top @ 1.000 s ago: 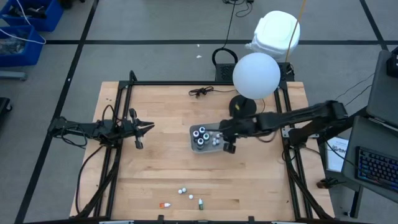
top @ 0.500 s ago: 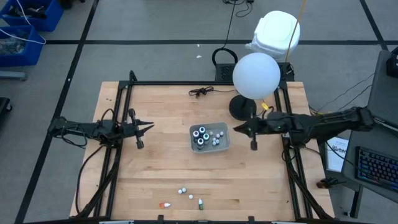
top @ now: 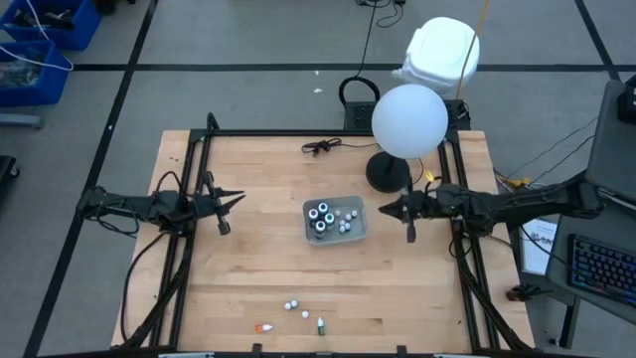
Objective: Pick & Place food coloring
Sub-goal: Put the right small yellow food coloring bottle into the gray bin
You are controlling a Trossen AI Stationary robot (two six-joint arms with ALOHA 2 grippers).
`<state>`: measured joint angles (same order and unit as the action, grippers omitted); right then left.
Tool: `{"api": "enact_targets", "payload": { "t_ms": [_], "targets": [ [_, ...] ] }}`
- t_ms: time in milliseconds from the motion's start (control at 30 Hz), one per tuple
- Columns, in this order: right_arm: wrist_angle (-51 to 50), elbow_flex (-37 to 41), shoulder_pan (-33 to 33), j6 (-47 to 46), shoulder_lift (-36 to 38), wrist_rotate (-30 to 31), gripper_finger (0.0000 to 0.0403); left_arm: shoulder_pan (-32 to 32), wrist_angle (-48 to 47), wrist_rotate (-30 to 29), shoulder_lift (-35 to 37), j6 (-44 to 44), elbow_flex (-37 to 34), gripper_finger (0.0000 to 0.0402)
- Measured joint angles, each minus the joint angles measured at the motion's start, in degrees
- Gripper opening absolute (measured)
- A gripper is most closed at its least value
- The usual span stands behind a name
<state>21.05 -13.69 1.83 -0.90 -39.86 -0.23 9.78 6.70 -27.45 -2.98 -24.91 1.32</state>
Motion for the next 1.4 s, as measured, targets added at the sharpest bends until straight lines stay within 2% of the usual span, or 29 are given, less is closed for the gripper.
{"api": "enact_targets", "payload": {
  "t_ms": [133,567,833,1100,1267,1400],
  "targets": [
    [7.3,3.8,0.0,0.1,0.0,0.0,0.0001,0.0,0.0,0.0,0.0,1.4,0.0,0.0049],
    [12.3,7.3,0.0,1.2,0.0,2.0,0.0,0.0,-2.0,-0.2,0.0,7.5,0.0,0.0049],
    [14.3,9.3,0.1,0.2,0.0,0.1,0.0,0.0,-4.4,-4.0,-0.3,14.2,0.1,0.0049],
    [19.6,9.6,0.1,-1.6,0.0,-1.1,0.0,0.0,-4.5,-3.9,-5.4,24.8,0.1,0.0049],
    [27.5,12.6,0.1,-2.2,0.0,3.6,0.0,0.0,-4.6,-2.6,-10.1,27.6,0.1,0.0049],
    [27.0,12.6,0.1,-2.2,0.0,4.6,0.0,0.0,-4.6,-2.6,-12.7,27.6,0.1,0.0049]
  ]
}}
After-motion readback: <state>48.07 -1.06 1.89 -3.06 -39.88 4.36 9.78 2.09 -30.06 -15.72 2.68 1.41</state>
